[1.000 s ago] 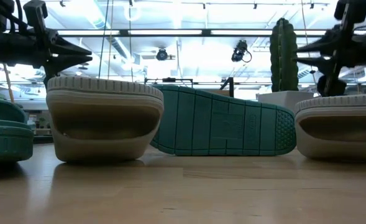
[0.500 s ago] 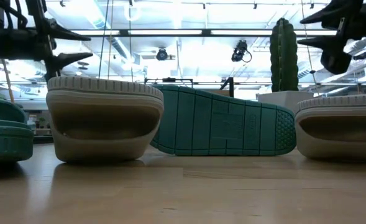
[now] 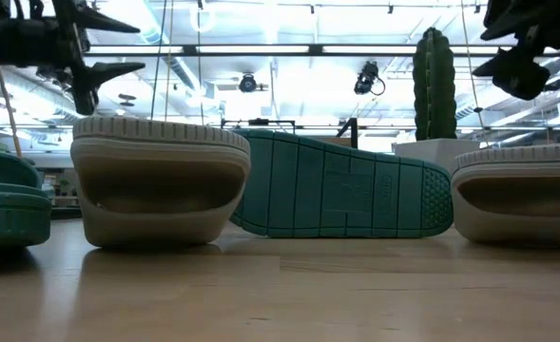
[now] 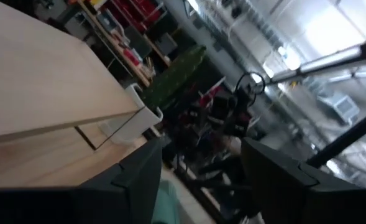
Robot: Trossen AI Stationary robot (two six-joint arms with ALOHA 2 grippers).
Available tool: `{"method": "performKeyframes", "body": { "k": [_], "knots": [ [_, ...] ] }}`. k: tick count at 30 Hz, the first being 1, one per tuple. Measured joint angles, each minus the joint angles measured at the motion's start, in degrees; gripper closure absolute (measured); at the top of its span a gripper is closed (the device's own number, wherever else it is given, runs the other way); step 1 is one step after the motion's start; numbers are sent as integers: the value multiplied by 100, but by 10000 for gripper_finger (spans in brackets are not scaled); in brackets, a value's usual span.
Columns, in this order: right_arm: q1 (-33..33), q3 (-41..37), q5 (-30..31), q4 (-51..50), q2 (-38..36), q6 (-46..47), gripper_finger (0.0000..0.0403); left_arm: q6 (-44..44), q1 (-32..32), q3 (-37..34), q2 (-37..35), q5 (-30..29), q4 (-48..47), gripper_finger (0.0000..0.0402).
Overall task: Pick and place slides into the shelf
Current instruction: Put the right gray slipper on the shelf
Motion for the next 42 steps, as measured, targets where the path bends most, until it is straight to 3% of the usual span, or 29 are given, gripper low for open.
{"method": "performKeyframes", "body": {
  "k": [9,16,22,29,37,42],
  "knots": [
    [0,258,-699,-370,552,-369,136,592,-15,1077,1484,734,-158,186],
    [0,258,-823,-338,625,-428,135,1008,-15,2387,2646,1046,-1720,195],
    [0,258,-796,214,901,-1022,137,1009,-37,3186,3354,1562,-2481,194],
    [-2,260,-717,509,1664,-1857,142,968,-424,3715,3725,1708,-3334,201],
    [399,260,-789,1359,2583,-2242,145,400,-801,3710,3745,1710,-4219,207],
    [740,260,-395,1565,2988,-2412,145,369,-913,3710,3743,1702,-4308,205]
  ]
}}
